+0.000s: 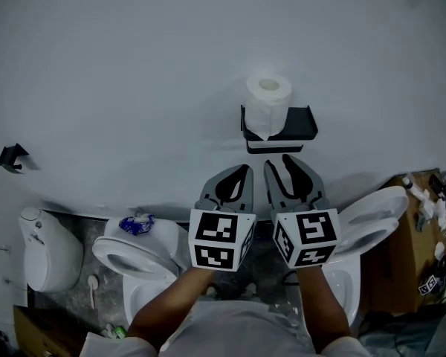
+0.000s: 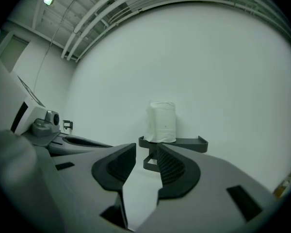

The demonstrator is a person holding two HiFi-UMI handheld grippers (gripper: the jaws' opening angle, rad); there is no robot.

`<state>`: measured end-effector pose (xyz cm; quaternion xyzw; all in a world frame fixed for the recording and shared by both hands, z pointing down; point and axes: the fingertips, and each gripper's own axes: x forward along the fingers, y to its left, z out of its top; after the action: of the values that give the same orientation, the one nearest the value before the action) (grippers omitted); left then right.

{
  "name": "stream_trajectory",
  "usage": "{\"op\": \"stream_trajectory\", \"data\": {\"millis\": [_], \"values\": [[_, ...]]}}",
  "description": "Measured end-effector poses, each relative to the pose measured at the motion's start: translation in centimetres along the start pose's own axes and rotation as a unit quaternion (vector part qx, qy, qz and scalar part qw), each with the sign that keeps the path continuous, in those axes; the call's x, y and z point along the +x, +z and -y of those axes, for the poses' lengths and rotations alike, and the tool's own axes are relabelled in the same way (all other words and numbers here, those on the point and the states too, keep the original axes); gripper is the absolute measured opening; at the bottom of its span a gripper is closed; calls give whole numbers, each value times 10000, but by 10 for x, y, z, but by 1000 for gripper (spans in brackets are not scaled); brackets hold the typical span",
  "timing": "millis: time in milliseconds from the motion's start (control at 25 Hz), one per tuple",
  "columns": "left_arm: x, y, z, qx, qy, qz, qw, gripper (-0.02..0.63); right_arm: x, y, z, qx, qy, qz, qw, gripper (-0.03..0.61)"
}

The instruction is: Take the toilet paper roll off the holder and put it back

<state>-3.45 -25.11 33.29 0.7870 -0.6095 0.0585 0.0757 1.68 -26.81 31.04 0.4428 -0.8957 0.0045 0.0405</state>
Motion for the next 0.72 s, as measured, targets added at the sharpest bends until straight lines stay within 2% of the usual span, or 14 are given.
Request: {"op": "stream_trajectory", "data": {"millis": [280,480,720], "values": [[-16,-3,-7,55,-230,10,9997,4,-8,-11,-20,88,-224,-125,9996,86],[-26,-9,-10,63,-437,-57,9990,5,-12,-15,-34,110,-399,-190,9990,10],[-34,-16,-11,58,-675,-117,9976,5,-18,-22,-45,140,-533,-294,9980,4]]}}
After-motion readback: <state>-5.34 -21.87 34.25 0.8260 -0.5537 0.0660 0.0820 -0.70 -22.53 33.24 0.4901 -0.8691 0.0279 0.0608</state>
